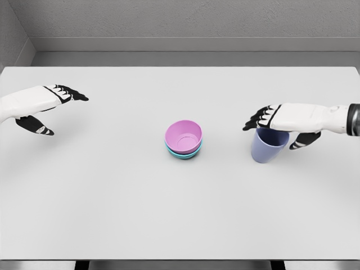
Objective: Stacking bowl and cup with both arms
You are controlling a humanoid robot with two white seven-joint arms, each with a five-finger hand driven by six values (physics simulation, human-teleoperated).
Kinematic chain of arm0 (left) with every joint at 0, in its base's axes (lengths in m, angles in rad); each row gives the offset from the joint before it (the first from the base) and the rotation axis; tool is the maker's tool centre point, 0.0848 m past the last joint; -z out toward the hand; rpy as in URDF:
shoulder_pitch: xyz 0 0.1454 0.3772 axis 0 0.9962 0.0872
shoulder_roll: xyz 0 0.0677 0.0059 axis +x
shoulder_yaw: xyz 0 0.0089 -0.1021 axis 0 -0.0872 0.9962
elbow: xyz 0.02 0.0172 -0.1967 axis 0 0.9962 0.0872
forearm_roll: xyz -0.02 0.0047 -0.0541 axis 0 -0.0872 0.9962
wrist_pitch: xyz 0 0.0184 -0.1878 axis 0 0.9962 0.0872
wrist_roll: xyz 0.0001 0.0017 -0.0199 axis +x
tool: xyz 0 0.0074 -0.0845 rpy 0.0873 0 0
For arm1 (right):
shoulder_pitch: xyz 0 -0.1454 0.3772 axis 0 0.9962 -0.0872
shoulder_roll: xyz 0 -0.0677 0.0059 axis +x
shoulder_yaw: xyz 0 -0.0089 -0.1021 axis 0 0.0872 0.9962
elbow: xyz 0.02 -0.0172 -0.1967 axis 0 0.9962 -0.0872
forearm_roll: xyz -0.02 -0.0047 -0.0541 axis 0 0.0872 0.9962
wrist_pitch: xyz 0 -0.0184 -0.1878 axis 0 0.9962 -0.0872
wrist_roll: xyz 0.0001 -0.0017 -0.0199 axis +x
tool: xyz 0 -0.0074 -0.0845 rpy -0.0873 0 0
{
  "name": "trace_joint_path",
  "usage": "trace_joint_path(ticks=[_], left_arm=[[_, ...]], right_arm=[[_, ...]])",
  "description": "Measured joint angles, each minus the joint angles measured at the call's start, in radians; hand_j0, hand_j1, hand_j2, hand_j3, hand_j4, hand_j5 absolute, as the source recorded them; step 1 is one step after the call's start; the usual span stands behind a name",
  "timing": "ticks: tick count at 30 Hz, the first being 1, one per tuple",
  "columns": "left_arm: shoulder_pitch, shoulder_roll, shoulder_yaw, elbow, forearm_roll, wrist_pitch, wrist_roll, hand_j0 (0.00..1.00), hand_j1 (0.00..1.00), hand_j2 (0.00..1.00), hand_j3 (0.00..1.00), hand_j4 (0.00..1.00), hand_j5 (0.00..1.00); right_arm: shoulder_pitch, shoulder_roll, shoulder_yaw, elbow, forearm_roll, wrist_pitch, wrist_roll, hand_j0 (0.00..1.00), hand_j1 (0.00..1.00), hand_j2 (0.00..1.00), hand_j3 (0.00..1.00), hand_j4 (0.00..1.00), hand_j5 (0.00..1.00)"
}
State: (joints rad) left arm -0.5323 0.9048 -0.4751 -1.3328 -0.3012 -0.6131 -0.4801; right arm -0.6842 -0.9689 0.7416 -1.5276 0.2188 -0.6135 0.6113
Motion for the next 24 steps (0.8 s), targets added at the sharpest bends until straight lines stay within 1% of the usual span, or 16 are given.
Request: trace_joint_path(ticks=[2, 3, 4, 6, 15, 16, 20, 24], left_arm=[[0.0, 0.0, 0.0, 0.0, 0.0, 0.0, 0.0, 1.0, 1.0, 1.0, 1.0, 1.0, 1.0], [0.0, 0.0, 0.0, 0.0, 0.0, 0.0, 0.0, 1.0, 1.0, 1.0, 1.0, 1.0, 1.0], [0.0, 0.0, 0.0, 0.0, 0.0, 0.0, 0.0, 1.0, 1.0, 1.0, 1.0, 1.0, 1.0], [0.0, -0.001, 0.0, 0.0, 0.0, 0.0, 0.0, 1.0, 1.0, 1.0, 1.0, 1.0, 1.0], [0.0, 0.0, 0.0, -0.001, 0.0, 0.0, 0.0, 1.0, 1.0, 1.0, 1.0, 1.0, 1.0], [0.0, -0.001, 0.0, -0.001, 0.0, 0.0, 0.0, 1.0, 1.0, 1.0, 1.0, 1.0, 1.0], [0.0, 0.0, 0.0, -0.002, 0.0, 0.0, 0.0, 1.0, 1.0, 1.0, 1.0, 1.0, 1.0], [0.0, 0.0, 0.0, -0.001, 0.0, 0.0, 0.0, 1.0, 1.0, 1.0, 1.0, 1.0, 1.0]], right_arm=[[0.0, 0.001, 0.003, 0.001, 0.0, 0.001, 0.0, 0.81, 0.81, 0.81, 0.81, 0.81, 0.81], [-0.002, 0.001, 0.006, 0.001, 0.001, 0.001, 0.0, 0.74, 0.74, 0.74, 0.74, 0.74, 0.74], [-0.002, 0.002, 0.007, 0.001, 0.001, 0.002, 0.0, 0.69, 0.69, 0.69, 0.69, 0.69, 0.69], [-0.002, 0.002, 0.01, 0.0, 0.001, 0.001, 0.0, 0.65, 0.65, 0.65, 0.65, 0.65, 0.65], [-0.017, 0.002, 0.012, -0.004, 0.001, 0.001, 0.0, 0.64, 0.64, 0.64, 0.64, 0.64, 0.64], [-0.017, 0.002, 0.012, -0.005, 0.002, 0.0, 0.0, 0.61, 0.61, 0.61, 0.61, 0.61, 0.61], [-0.025, 0.002, 0.009, -0.007, 0.002, 0.0, 0.0, 0.62, 0.62, 0.62, 0.62, 0.62, 0.62], [-0.052, 0.004, 0.002, -0.008, 0.001, 0.0, 0.0, 0.62, 0.62, 0.62, 0.62, 0.62, 0.62]])
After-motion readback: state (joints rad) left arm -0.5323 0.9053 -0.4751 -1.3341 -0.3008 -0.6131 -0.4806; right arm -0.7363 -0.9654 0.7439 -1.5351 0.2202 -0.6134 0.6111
